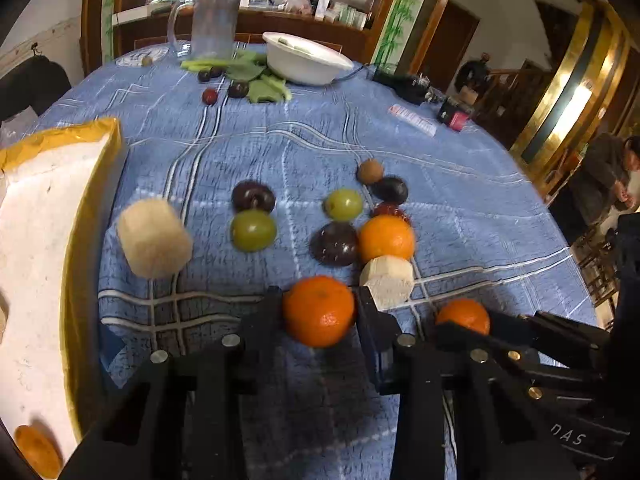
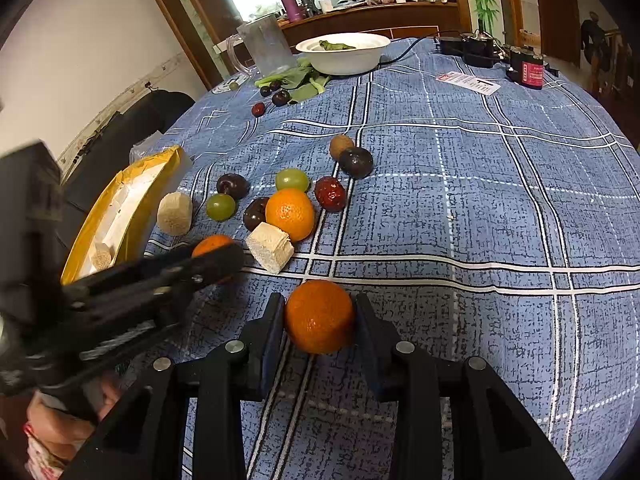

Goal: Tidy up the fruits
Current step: 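Grasp a tangerine with the left gripper while the right gripper grasps another tangerine, then carry both tangerines over the tray and open both grippers to drop them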

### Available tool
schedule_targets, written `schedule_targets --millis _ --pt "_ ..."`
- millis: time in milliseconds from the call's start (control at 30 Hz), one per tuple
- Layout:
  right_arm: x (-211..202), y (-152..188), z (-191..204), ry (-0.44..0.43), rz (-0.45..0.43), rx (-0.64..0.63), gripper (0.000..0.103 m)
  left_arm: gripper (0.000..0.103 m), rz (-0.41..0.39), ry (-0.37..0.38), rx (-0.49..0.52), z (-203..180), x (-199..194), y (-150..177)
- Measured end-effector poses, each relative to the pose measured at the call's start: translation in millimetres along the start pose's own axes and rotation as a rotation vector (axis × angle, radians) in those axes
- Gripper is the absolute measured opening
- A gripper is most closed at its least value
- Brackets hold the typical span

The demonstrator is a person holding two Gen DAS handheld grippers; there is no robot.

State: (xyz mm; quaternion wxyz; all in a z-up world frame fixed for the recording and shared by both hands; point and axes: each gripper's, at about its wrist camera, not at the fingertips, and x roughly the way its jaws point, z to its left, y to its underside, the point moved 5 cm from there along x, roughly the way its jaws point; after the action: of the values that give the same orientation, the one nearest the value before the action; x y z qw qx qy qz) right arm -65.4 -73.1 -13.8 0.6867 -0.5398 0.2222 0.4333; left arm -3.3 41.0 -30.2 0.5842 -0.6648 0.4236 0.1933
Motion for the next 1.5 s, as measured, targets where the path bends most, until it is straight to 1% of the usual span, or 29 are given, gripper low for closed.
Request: schedule_targets --millis 167,267,367,567,700,800,900,933,1000,1033,1133,1233,1333,1367,1433,1500 --pt "0.1 1.7 4.4 0.027 -0.004 -0.029 0.038 0.035 -0.010 -0.022 0.028 -6.0 0.4 -0.5" --pt "-0.6 2.6 6.4 0.044 -0.009 -0.046 0.037 0.034 -0.014 -0.005 0.011 -4.1 0.1 -1.3" --pt "-0.6 2.4 5.5 0.043 -0.012 -0.043 0.037 0.034 -0.024 0.002 -0.006 -1.3 -1.0 -2.4" --pt "-1.0 1.4 3.7 0.038 -0.020 -0.037 0.037 0.034 -0.075 0.013 0.032 -11.1 -8.6 -6.2" --pt "-9.2 -0.9 3.6 0.075 -0.065 -0.038 0.037 0.034 -0.116 0.017 0.064 -17.9 -16.1 -7.8" --pt "-17.9 -2.1 2.1 0.079 -0.106 -0.018 0.037 0.034 -0.160 0.024 0.066 -18.7 -27.1 -8.7" --pt "-30.3 5.2 4.5 0.064 -0.121 0.020 0.037 0.034 -0.185 0.050 0.033 -13.0 -43.5 -5.5" --pt "-34.3 8.7 6.6 0.066 -0.124 0.017 0.037 0.034 -0.183 0.068 0.011 -9.8 -50.0 -2.5" --pt "-44.6 15.7 13.6 0.073 -0.134 0.000 0.037 0.034 -0.183 0.135 -0.060 0.7 -70.5 5.7" --pt "-49.5 17.7 18.0 0.078 -0.138 -0.012 0.037 0.035 -0.194 0.149 -0.088 7.8 -83.5 9.8" --pt "-60.4 16.6 30.1 0.088 -0.148 -0.036 0.037 0.035 -0.234 0.120 -0.123 26.7 -114.4 16.9" --pt "-67.2 12.0 45.9 0.041 -0.151 -0.029 0.037 0.035 -0.267 0.073 -0.184 55.9 -144.4 20.9" --pt "-65.7 7.3 70.6 -0.004 -0.143 -0.043 0.038 0.035 -0.295 -0.019 -0.261 91.3 -169.1 27.6" --pt "-62.8 6.7 82.3 -0.016 -0.134 -0.057 0.038 0.035 -0.304 -0.060 -0.277 103.0 -175.8 30.3" --pt "-53.5 4.7 111.2 -0.047 -0.109 -0.096 0.038 0.035 -0.322 -0.174 -0.297 128.0 -186.6 35.7" --pt "-44.9 3.4 138.7 -0.078 -0.092 -0.133 0.038 0.035 -0.323 -0.234 -0.325 148.1 -189.1 39.1"
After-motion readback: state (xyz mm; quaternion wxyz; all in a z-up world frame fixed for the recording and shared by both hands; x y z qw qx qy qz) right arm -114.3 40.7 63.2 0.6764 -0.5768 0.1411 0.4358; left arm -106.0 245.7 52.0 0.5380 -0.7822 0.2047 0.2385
